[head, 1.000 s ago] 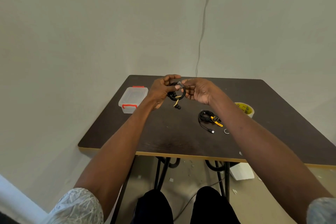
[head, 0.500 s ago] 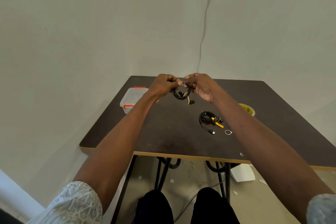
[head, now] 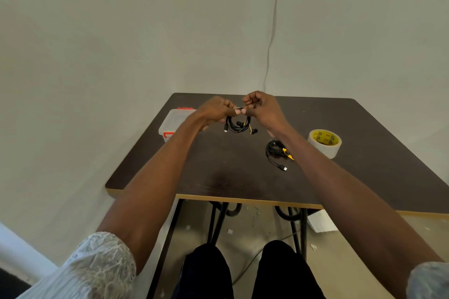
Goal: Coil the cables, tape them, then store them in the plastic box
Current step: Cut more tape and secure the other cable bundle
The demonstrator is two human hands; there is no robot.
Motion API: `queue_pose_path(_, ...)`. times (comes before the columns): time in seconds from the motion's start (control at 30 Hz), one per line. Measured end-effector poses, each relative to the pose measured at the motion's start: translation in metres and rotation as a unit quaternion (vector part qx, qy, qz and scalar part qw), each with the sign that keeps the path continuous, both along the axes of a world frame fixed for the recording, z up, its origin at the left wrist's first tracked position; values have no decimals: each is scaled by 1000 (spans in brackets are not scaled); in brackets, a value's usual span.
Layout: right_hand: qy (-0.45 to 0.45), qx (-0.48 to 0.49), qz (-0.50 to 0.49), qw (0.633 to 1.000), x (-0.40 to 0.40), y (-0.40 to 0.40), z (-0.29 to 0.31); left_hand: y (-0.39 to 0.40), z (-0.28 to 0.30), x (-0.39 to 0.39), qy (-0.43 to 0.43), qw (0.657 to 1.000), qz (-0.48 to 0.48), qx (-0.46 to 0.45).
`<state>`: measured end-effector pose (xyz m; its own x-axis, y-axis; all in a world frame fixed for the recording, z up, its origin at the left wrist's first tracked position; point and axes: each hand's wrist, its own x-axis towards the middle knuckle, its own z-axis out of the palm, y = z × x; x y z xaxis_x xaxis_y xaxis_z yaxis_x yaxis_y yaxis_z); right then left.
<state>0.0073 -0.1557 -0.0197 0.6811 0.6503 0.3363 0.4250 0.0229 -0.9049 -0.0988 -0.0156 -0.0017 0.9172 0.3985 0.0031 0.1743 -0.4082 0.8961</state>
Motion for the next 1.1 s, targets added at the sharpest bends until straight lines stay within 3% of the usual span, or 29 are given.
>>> queue_pose_path(0.13, 24, -1, 3, 1000, 1, -1, -14, -3, -9, 0, 34, 999, -29, 6)
queue_pose_path(0.3, 61, -52, -3, 997, -1, -8, -30, -5, -22, 7, 14, 1000, -14, 3)
queue_pose_path(0.47, 85, -39, -34, 995, -2, -9, -33, -2, -27, 11, -8, 998, 20, 52)
queue_pose_path(0.6, 81, -54, -59, 994, 1, -7, -34, -2, -35, 15, -11, 987, 59, 150)
queue_pose_path(0.73, 39, -91, -118, 988, 5, -1, -44, -7, -53, 20, 15, 974, 85, 211)
queue_pose_path(0.9, -38, -155, -153, 975, 1, 1, -59, -13, -75, 21, 63, 971, 88, 213)
queue_pose_path(1.1, -86, -290, -197, 933, -4, 9, -66, -24, -96, 22, 74, 952, 95, 282)
